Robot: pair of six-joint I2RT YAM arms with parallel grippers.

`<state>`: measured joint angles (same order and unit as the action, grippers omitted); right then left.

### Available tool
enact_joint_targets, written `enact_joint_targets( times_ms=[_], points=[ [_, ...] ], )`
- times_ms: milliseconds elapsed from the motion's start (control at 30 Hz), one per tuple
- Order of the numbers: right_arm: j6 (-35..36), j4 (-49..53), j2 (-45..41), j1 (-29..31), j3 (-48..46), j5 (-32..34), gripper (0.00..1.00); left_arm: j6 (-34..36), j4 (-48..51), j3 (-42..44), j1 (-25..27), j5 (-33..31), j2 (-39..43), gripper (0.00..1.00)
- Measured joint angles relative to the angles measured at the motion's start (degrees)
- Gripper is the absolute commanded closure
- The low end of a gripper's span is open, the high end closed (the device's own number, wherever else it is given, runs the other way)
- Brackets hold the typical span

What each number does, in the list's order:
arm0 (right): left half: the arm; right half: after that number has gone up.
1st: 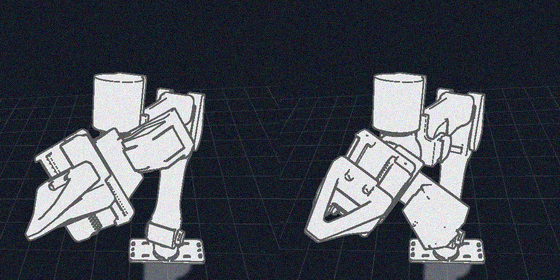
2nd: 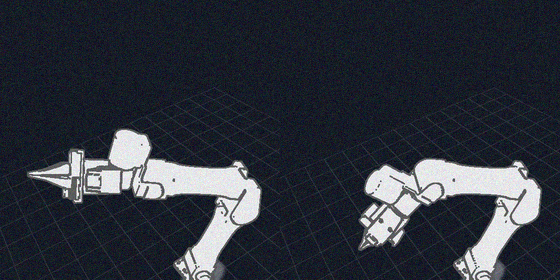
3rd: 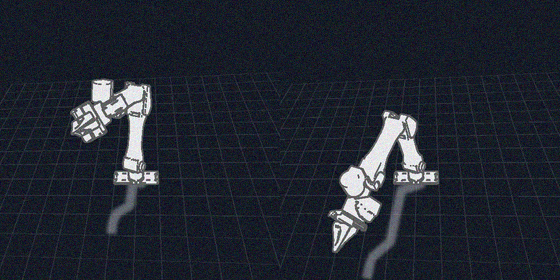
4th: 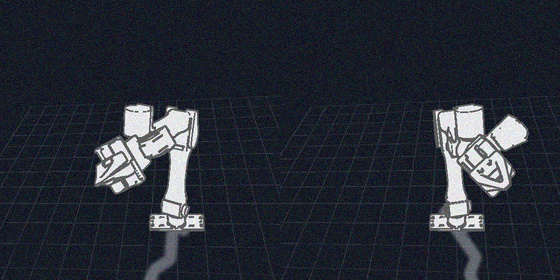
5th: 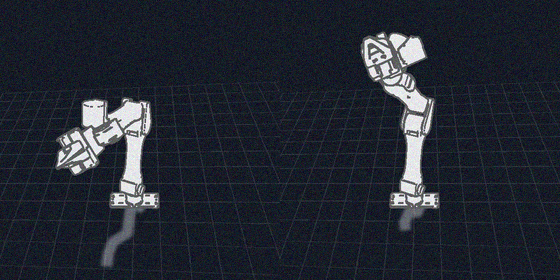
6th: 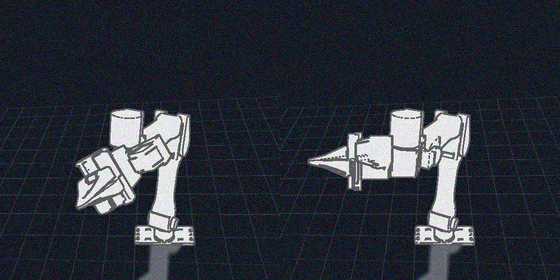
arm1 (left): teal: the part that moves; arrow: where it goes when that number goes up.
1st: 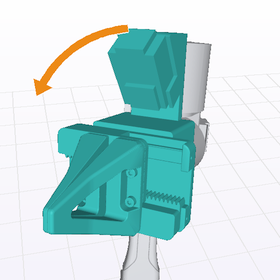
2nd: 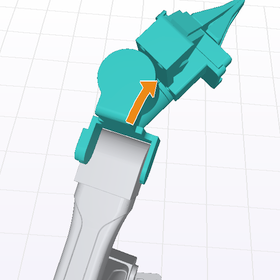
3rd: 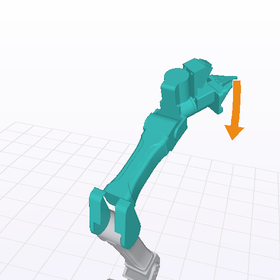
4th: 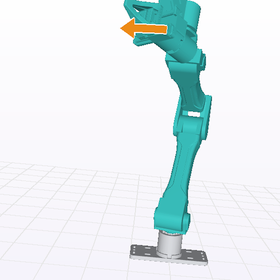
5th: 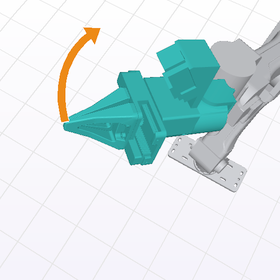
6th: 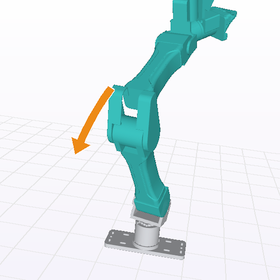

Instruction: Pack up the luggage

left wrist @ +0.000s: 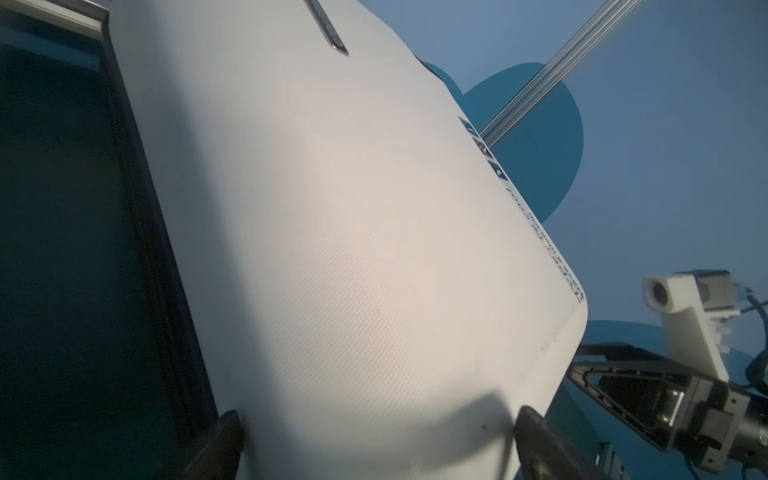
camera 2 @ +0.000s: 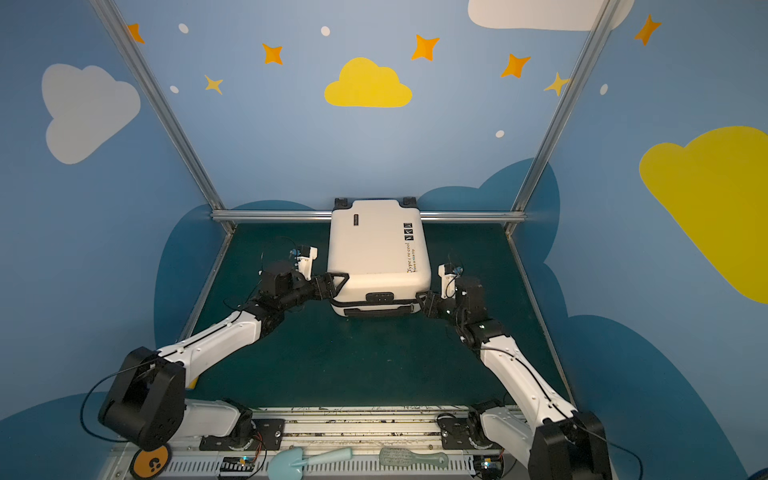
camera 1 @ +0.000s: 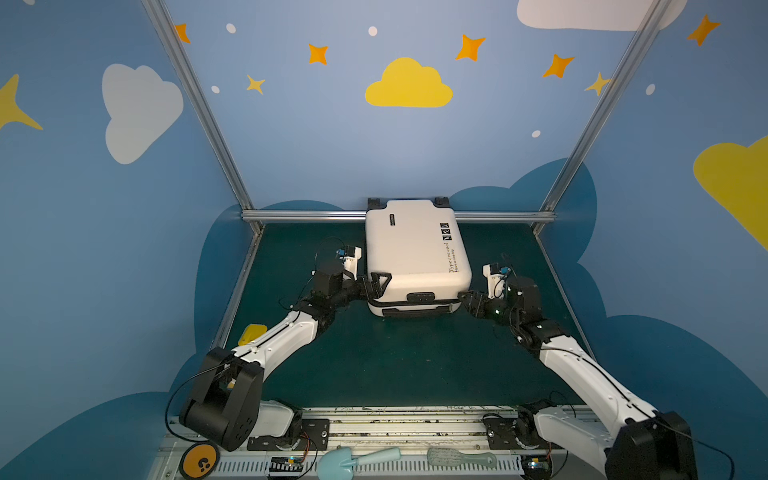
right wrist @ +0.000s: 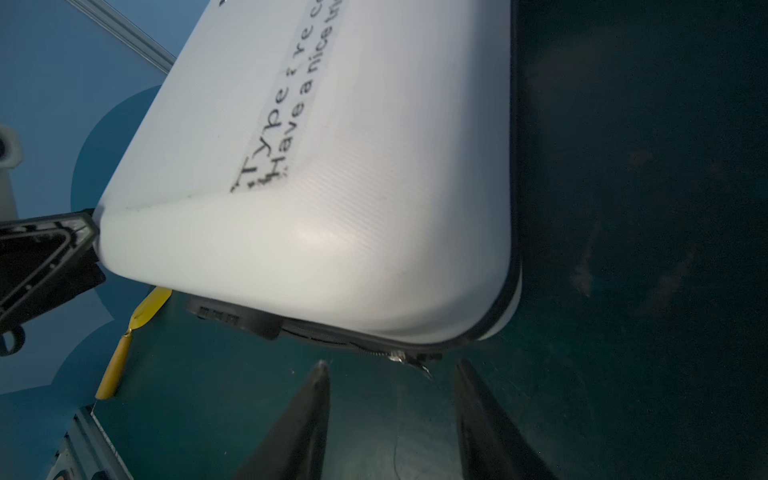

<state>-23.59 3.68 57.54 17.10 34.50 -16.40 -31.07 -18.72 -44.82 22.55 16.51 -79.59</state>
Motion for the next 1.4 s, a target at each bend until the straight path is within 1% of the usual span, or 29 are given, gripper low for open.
enact_joint_targets(
  times_ms=[133,267,333,500,633,733,933,1133,1400],
  points=[
    [0.0,-1.1,-3.4,-0.5,-5.9,0.4,0.51,-0.6,0.1,-0.6,0.0,-0.9,-0.4,0.0],
    [0.4,-3.2,-3.0,-0.5,-11.2,-1.0,0.53,-0.7,1.6,-1.4,0.3,-2.0,-0.2,0.0],
    [0.8,-4.3,-1.6,-0.3,-12.0,-2.6,0.54,-0.4,2.8,-1.5,0.5,-2.6,0.5,0.0],
    [1.7,-6.9,4.4,1.7,-10.2,-4.4,0.58,-0.2,5.5,-1.4,0.2,-4.0,3.8,0.0],
    [2.0,-8.1,9.4,4.3,-6.9,-4.1,0.62,0.0,6.7,-1.2,-2.1,-4.5,7.1,0.0],
    [2.2,-8.6,11.0,5.7,-5.4,-3.2,0.64,0.0,7.1,-0.9,-3.7,-4.5,8.5,0.0],
    [2.4,-9.6,12.0,6.1,-5.4,-0.9,0.66,-0.3,8.4,0.7,-5.3,-3.9,9.3,0.0],
    [2.0,-10.7,12.1,6.4,-5.5,1.4,0.73,-0.3,8.9,1.2,-5.7,-2.5,9.3,0.0],
    [1.5,-12.0,5.6,7.4,-6.2,4.0,0.73,-0.5,8.8,1.2,-6.1,-1.3,9.1,0.0]
  ],
)
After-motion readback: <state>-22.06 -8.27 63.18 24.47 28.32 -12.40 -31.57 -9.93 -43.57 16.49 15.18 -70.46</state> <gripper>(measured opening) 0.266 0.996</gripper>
